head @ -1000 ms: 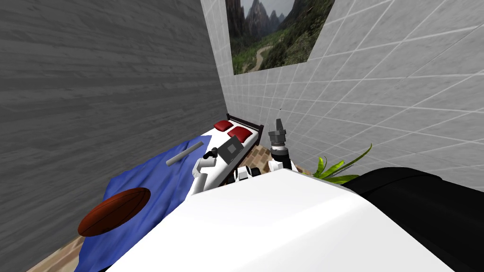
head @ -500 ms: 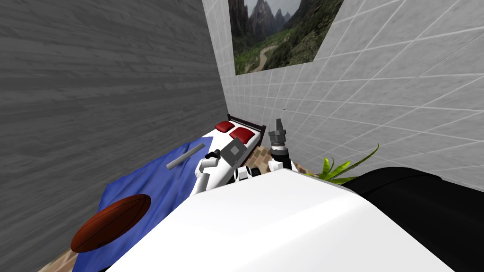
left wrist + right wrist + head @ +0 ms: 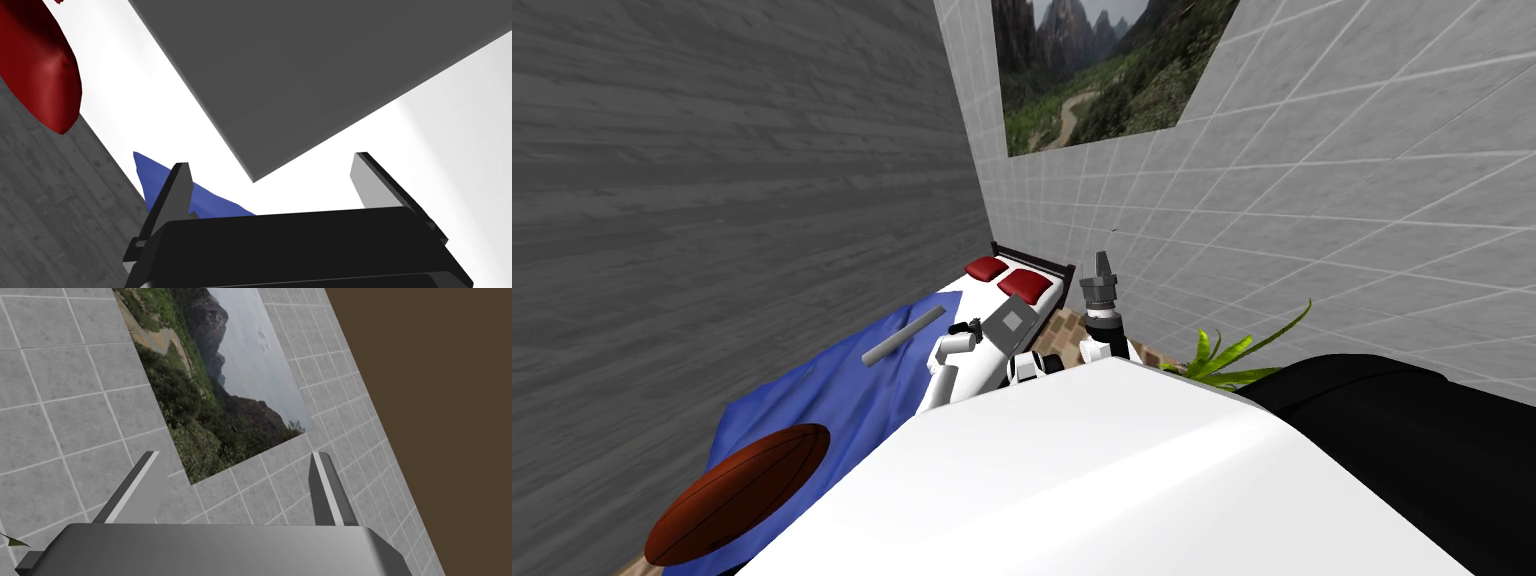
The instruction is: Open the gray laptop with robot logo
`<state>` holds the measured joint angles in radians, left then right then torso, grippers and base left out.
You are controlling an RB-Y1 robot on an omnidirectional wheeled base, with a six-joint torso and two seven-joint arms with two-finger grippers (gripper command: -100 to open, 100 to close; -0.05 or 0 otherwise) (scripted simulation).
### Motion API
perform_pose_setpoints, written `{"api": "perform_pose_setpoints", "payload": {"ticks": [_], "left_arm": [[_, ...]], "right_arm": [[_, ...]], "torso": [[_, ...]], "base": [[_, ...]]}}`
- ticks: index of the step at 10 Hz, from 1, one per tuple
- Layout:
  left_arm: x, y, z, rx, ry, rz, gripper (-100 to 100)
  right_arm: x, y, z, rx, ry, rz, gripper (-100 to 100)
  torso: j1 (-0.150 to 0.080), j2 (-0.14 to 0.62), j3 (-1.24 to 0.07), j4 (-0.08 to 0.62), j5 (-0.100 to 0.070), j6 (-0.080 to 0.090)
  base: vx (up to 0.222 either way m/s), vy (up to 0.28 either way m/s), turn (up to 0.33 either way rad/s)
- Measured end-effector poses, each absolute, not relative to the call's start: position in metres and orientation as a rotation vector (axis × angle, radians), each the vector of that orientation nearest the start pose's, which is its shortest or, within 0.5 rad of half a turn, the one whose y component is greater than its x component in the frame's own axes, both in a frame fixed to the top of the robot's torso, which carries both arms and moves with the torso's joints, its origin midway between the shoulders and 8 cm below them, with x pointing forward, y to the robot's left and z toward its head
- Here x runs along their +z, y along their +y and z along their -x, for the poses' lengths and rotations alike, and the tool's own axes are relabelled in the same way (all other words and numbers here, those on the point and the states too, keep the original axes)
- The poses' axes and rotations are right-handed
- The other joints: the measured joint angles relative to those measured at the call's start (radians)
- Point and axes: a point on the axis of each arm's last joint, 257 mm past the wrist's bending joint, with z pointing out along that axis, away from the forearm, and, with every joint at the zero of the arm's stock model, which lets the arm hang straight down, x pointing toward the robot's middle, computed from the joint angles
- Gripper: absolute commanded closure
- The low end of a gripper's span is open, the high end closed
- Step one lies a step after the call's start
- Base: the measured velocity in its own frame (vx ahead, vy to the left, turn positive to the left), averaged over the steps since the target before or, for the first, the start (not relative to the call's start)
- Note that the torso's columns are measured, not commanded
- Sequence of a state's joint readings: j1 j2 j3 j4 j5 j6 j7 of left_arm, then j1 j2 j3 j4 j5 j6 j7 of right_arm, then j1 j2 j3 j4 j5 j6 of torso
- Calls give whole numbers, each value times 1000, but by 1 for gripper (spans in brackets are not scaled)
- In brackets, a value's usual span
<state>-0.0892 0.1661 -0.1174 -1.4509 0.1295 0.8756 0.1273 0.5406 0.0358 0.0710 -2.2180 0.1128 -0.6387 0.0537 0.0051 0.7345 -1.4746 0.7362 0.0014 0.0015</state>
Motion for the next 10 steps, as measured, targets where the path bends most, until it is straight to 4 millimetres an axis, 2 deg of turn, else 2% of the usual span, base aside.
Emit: {"api": "perform_pose_setpoints", "payload": {"ticks": [8,9,10], "left_arm": [[-392,224,-462,-652,1891,1831,-100],[-391,224,-461,-650,1893,1833,0],[-391,224,-461,-650,1893,1833,0]], "right_arm": [[10,-246,-334,1256,639,-564,0],[10,-246,-334,1256,639,-564,0],[10,-246,-334,1256,639,-564,0]], "torso": [[-5,2,-1,2,-1,-1],[-5,2,-1,2,-1,-1],[-5,3,-1,2,-1,-1]], "base": [[2,-7,16],[0,0,0],[0,0,0]]}}
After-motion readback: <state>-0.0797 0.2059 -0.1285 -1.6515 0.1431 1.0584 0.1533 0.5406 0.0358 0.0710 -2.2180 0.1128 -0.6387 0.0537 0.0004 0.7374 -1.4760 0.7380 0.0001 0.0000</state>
